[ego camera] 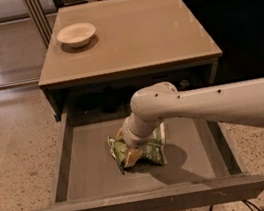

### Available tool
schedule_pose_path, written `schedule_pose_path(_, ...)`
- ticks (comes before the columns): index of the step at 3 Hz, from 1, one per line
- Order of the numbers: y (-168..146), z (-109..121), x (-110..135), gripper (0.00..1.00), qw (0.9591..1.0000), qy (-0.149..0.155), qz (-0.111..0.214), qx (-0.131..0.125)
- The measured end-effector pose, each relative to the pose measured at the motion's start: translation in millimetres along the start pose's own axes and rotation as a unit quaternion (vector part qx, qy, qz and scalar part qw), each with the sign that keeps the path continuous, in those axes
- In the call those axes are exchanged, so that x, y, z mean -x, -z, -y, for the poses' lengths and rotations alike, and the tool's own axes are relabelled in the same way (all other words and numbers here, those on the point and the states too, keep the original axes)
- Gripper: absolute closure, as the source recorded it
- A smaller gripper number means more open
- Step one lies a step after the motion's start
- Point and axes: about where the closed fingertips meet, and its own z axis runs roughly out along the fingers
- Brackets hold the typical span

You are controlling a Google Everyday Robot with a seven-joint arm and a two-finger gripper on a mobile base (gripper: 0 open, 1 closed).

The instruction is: Pick green jalapeno chip bag from top drawer and place on counter

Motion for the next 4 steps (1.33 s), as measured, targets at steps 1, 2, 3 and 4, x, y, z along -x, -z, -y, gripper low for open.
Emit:
schedule_pose_path(1,0,0,0,0.65,1.0000,0.000,0.000,0.000)
schedule_pose_path(2,1,-1,1,0.89,1.0000,0.000,0.009,-0.003)
schedule_pose_path(3,27,5,23,1.00,0.9986,0.010,0.042,-0.030)
schedule_pose_path(4,25,4,22,1.00,0.9985,0.011,0.043,-0.031)
